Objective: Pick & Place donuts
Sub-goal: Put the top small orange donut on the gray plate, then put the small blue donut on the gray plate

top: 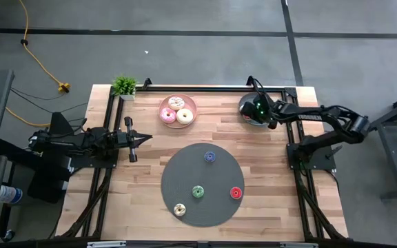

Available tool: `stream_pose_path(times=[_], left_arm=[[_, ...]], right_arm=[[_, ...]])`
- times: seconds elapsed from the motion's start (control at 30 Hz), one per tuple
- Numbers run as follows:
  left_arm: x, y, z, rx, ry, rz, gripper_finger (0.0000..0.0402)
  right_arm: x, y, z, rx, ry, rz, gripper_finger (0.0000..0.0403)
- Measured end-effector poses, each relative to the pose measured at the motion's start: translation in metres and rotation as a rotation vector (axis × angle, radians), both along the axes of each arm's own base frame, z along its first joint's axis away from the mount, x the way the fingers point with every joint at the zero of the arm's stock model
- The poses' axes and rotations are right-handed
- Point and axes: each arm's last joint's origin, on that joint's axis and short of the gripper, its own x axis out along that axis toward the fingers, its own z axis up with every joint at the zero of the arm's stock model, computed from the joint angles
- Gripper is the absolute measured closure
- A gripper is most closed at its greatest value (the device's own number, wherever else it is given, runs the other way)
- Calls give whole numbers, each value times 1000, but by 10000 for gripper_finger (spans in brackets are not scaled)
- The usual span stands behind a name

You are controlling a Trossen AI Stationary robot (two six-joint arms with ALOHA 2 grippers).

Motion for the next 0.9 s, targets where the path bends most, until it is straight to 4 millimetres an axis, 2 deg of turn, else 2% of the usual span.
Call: stream_pose_path(times=[0.27,0.5,0.67,0.9], left_arm=[[0,0,0,0,0,0,401],[0,0,0,0,0,0,401],[0,0,0,0,0,0,401],[0,0,0,0,0,0,401]], right_arm=[[1,0,-1,3,1,11,367],[1,0,0,-7,-5,33,312],[-2,0,9,-52,-8,48,272],[-11,6,25,-94,-18,110,245]])
